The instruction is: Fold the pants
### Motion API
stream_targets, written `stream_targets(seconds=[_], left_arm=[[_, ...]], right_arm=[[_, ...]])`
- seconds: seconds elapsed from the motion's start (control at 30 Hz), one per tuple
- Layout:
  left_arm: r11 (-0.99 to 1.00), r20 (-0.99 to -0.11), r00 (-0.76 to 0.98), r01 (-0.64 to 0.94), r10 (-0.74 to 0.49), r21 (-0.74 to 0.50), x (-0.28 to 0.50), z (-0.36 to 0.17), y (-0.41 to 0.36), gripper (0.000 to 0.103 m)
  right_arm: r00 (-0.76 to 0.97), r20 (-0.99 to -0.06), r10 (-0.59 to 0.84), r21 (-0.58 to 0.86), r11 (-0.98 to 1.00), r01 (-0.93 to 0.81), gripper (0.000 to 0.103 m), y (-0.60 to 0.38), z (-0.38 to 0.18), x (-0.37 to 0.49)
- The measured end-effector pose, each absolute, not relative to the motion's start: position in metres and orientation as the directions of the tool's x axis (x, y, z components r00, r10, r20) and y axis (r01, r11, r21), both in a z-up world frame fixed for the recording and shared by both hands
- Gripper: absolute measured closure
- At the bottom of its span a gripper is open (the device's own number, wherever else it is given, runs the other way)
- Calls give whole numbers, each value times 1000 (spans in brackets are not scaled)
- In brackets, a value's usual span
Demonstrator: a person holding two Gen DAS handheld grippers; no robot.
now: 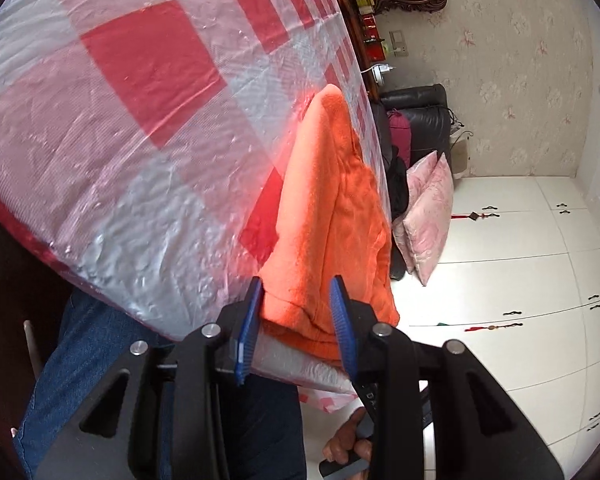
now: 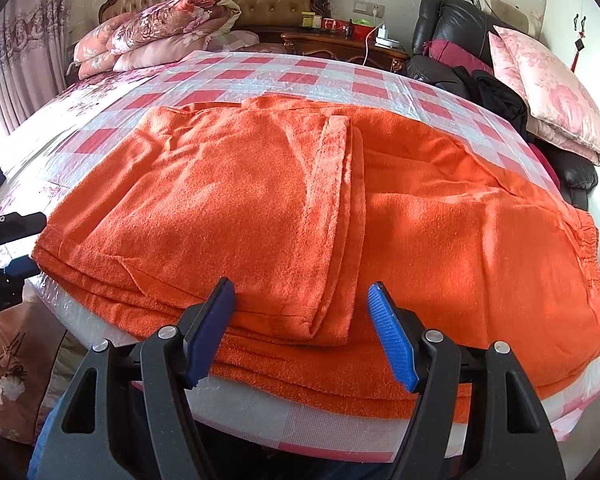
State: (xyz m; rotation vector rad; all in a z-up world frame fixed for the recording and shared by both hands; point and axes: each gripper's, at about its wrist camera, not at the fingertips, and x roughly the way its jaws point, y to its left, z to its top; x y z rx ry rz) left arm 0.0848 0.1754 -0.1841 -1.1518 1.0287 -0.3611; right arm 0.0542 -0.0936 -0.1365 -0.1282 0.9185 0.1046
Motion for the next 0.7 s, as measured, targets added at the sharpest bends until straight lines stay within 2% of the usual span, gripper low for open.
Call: stream_targets(seconds=[0.03, 0.1, 0.3, 0.47, 0.57, 0.7], left_arm=[[443, -507, 525, -254, -683, -860, 84, -181, 175, 87], [494, -545, 527, -250, -652, -833, 87, -175, 171, 88], [499, -550, 532, -254, -644, -829, 87, -177, 172, 89], [515, -550, 538, -232, -639, -825, 85, -179, 175, 89], [532, -556, 542, -220, -630, -817, 80, -178, 174, 89], [568, -572, 549, -200, -610, -798, 79, -174, 169, 89]], right_arm=[[604, -796, 35, -68, 987, -146, 35, -93, -136, 54], [605, -795, 32, -69, 987, -144, 35, -93, -136, 54], [578, -815, 31, -73, 985, -156, 34, -93, -129, 59], [571, -811, 123, 43, 988, -151, 34, -99, -105, 94], [524, -827, 207, 103, 970, -220, 34, -79, -99, 133], [469, -838, 278, 105, 926, -361, 34, -28, -100, 175]])
